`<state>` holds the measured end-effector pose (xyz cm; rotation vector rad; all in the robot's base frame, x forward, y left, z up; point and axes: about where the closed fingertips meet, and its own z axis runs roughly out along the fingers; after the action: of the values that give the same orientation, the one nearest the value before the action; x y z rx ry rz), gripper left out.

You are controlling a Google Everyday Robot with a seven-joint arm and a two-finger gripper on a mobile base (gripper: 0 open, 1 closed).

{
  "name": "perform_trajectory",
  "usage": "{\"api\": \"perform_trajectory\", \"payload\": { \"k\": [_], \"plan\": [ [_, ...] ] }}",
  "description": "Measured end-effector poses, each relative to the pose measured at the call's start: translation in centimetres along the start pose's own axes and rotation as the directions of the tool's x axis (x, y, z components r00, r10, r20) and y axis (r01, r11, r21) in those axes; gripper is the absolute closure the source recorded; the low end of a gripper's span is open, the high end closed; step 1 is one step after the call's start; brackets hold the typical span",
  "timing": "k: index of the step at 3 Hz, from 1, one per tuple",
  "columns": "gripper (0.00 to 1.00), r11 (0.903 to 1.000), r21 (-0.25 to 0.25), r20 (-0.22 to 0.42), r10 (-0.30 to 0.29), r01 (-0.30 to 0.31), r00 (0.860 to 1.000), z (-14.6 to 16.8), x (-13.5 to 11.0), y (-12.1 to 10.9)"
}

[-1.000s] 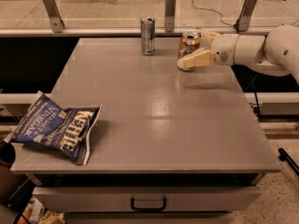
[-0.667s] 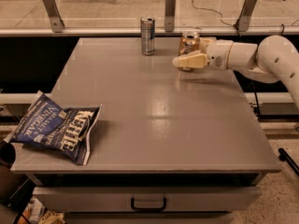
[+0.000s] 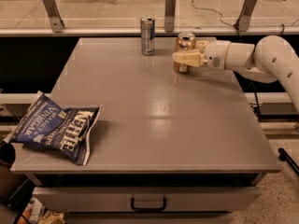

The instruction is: Move orange can near blue chip bag

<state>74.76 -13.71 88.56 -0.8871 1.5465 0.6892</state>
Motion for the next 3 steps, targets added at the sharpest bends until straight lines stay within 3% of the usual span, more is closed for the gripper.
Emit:
{"api": "perform_trajectory", "payload": {
  "k": [1, 2, 3],
  "plan": [
    [0.87, 1.0000, -0.005, 0.000, 0.000, 0.000, 1.000, 0.28, -0.01, 0.15],
    [1.00, 1.0000, -0.009, 0.001, 0.001, -0.001, 1.000, 0.56, -0.02, 0.30],
    [1.00, 0.9999, -0.014, -0.006, -0.003, 0.003, 1.000, 0.72, -0.62, 0.55]
  ]
}}
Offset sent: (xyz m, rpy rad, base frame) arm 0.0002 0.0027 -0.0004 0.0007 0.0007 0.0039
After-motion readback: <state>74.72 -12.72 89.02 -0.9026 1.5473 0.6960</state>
